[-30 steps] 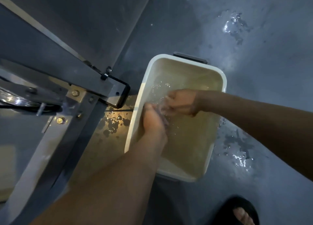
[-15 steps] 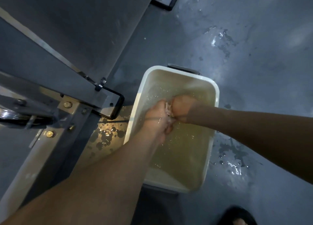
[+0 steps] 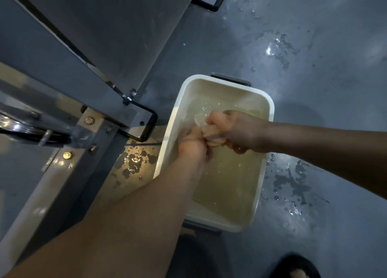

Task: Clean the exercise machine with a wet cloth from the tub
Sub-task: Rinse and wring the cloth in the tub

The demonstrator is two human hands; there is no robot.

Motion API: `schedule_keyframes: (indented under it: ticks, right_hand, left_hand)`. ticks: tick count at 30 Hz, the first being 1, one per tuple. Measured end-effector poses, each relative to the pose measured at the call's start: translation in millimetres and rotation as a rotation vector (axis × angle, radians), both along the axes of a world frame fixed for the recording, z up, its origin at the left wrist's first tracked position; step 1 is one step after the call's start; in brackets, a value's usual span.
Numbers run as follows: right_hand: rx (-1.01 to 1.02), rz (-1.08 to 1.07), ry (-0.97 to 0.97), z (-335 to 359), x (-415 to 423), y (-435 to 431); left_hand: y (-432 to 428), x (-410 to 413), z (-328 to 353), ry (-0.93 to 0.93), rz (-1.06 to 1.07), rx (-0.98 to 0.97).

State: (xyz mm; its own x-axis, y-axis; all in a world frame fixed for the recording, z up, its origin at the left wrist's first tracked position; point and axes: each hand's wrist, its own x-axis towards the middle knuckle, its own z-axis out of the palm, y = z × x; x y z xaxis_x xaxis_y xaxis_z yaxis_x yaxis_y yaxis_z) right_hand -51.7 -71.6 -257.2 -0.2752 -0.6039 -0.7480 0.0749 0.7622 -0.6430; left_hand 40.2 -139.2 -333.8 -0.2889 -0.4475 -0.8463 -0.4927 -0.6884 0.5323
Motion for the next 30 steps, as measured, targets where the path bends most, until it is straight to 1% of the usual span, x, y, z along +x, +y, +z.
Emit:
schedule_keyframes:
  ticks: [2,4,5,7,9,11,12,13,15,16,19,20,22,24,26,28,30]
  right_hand:
    - [-0.058,0.117,0.208,-3.0,2.8,-0.2]
    - [-0.022,0.277,0.426,-9.7,-1.5,-2.9]
    - [0.010,0.370,0.494,-11.8,-4.1,-4.6]
    - [0.109,0.519,0.556,-12.2,-7.3,-10.1]
    - [0.211,0.536,0.566,-16.2,-7.5,-12.5]
    - [0.261,0.579,0.585,-14.4,-5.5,-11.8]
    - [0.249,0.557,0.577,-15.0,-5.4,-13.1]
    - [0.266,0.504,0.523,-14.8,-8.2,-14.2]
    - [0.302,0.470,0.502,-13.9,-12.4,-16.1]
    - [0.292,0.439,0.498,-12.7,-13.6,-16.4]
    - [0.259,0.213,0.445,-10.4,-21.4,-16.1]
    - [0.228,0.103,0.379,-9.4,-26.2,-15.5]
    - [0.203,-0.021,0.306,-6.9,-31.6,-15.6]
    - [0.185,0.000,0.286,-3.7,-33.3,-15.1]
    - [0.121,0.018,0.290,0.4,-31.8,-14.2]
    - [0.111,0.031,0.278,9.9,-33.6,-12.8]
    - [0.058,0.057,0.267,16.7,-39.8,-8.4]
  left_hand:
    - [3.8,-8.7,6.5,-0.009,-0.037,0.005]
    - [7.7,-14.6,14.2,0.014,-0.081,0.008]
    - [10.6,-16.5,19.6,0.040,-0.060,0.058]
    - [13.1,-15.1,21.3,0.084,-0.064,0.122]
    - [13.4,-8.3,20.3,0.104,-0.066,0.130]
    - [9.3,-0.3,18.3,0.068,-0.043,0.085]
    - [6.2,2.9,14.7,0.049,-0.023,0.049]
    - [2.6,6.2,15.4,0.039,-0.011,0.020]
    - [-3.1,10.2,15.3,0.043,0.031,0.024]
    - [-4.4,11.7,16.2,0.079,0.066,0.041]
    - [-4.1,18.3,16.3,0.220,0.114,0.095]
    - [-2.4,21.0,16.8,0.234,0.111,0.097]
    - [1.0,24.5,18.0,0.213,0.082,0.056]
    - [2.7,25.6,21.2,0.205,0.046,0.026]
    - [2.7,24.2,26.7,0.221,0.050,0.047]
    - [1.1,25.3,26.9,0.203,0.044,0.048]
    - [-2.0,27.9,22.0,0.179,-0.053,-0.025]
